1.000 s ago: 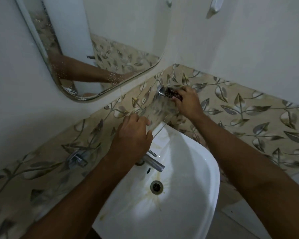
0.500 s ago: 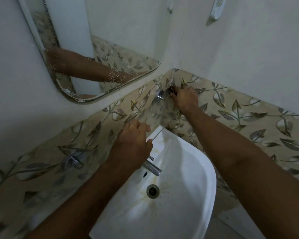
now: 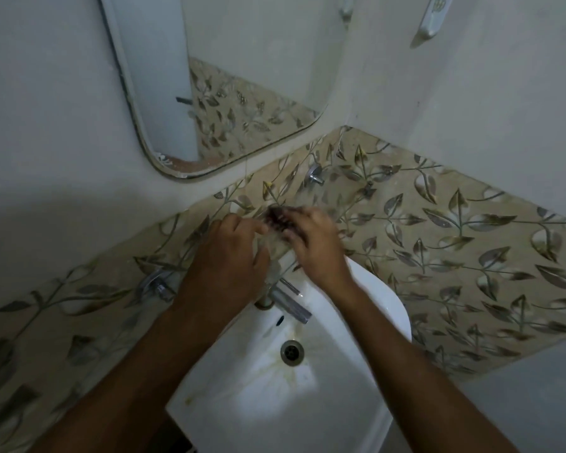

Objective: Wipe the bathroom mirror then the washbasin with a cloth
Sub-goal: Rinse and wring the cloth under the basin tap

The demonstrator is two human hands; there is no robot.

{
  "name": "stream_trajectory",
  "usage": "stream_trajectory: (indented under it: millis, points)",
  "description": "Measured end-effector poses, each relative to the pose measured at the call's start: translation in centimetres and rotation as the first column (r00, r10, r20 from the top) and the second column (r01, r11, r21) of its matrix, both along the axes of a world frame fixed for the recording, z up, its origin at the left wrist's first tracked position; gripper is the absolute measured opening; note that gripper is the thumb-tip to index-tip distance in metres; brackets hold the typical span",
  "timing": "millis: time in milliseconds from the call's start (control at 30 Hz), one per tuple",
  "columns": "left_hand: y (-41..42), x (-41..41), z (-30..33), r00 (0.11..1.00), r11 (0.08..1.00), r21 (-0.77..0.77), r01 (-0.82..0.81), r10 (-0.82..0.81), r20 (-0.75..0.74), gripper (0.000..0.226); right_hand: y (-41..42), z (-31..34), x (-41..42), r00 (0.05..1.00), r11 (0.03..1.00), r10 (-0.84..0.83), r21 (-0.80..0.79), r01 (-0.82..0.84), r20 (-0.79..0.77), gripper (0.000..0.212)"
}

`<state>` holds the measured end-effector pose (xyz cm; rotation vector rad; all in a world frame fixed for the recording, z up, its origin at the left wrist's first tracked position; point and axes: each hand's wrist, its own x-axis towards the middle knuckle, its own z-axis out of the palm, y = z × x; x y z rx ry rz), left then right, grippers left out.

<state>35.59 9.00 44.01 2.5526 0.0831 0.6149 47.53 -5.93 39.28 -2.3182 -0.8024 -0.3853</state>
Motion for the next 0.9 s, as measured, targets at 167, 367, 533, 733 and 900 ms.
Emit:
stream_trajectory:
  millis: [167, 367, 533, 733, 900]
  points:
    - [0.4, -2.0, 1.9, 0.999, 0.996, -0.089, -0.023, 0.027, 0.038, 0.018, 2.9, 0.3, -10.5, 0.959, 0.950, 0.283, 0.130, -0.283, 0.018, 0.026]
    - [2.3, -4.3, 1.5, 0.997, 0.994, -0.078, -0.076, 0.076, 0.005, 0.015, 0.0, 0.1, -0.8, 0.998, 0.996, -0.061, 0.060, 0.062, -0.020, 0.036]
    - [3.4, -6.4, 1.4, 0.994, 0.988, -0.111, -0.109, 0.107, -0.026, 0.017, 0.9, 0.5, 1.0, 0.988, 0.988, -0.151, 0.034, 0.152, -0.028, 0.036]
    - [3.8, -8.0, 1.5, 0.988, 0.979, -0.139, -0.152, 0.149, -0.029, 0.021, 5.1, 0.1, -13.3, 0.996, 0.990, 0.090, 0.113, -0.089, 0.000, 0.033]
    - [4.2, -9.9, 2.0, 0.983, 0.975, -0.134, -0.175, 0.166, -0.076, 0.023, 7.3, 0.6, -21.9, 0.926, 0.908, 0.377, 0.202, -0.368, -0.009, 0.016]
